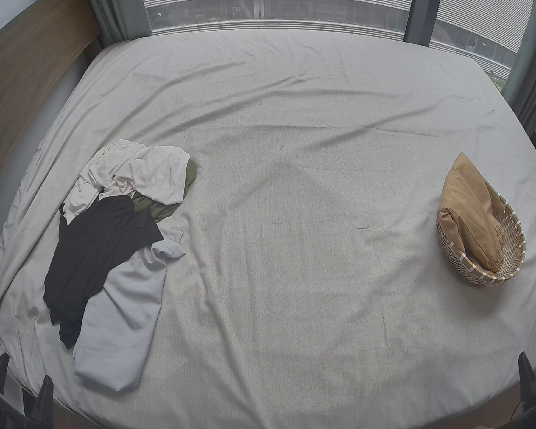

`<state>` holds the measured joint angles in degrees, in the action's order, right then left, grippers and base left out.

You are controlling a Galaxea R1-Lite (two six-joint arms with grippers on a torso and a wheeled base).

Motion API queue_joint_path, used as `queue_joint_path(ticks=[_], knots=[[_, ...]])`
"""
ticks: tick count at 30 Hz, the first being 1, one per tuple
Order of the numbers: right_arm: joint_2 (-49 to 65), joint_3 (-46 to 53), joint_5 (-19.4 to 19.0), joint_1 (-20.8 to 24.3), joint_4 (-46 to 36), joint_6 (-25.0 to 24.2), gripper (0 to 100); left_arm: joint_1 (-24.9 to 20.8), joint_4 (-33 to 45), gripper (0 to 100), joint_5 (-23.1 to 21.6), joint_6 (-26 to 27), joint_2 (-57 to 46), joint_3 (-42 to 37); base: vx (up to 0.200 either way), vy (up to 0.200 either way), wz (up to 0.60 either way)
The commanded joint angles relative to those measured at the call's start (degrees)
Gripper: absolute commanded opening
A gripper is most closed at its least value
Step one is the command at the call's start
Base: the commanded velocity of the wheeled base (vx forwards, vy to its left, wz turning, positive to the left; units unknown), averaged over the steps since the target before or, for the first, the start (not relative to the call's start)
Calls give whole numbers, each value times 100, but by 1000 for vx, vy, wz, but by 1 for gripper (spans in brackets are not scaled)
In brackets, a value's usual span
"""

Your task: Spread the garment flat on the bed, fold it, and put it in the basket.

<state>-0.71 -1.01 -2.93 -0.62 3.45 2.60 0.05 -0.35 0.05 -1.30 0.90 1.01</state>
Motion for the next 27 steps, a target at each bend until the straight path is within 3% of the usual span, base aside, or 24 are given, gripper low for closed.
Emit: queue_joint_path(ticks=[1,6,27], knots=[[9,101,-85,1,-240,66,100,-5,-9,100,4,-37,-90,-101,0,0,0],[9,101,213,18,-380,-260,100,-5,-9,100,-49,16,-90,-101,0,0,0],[18,101,196,18,-363,-233,100,-5,9,100,-58,86,-90,-101,0,0,0]])
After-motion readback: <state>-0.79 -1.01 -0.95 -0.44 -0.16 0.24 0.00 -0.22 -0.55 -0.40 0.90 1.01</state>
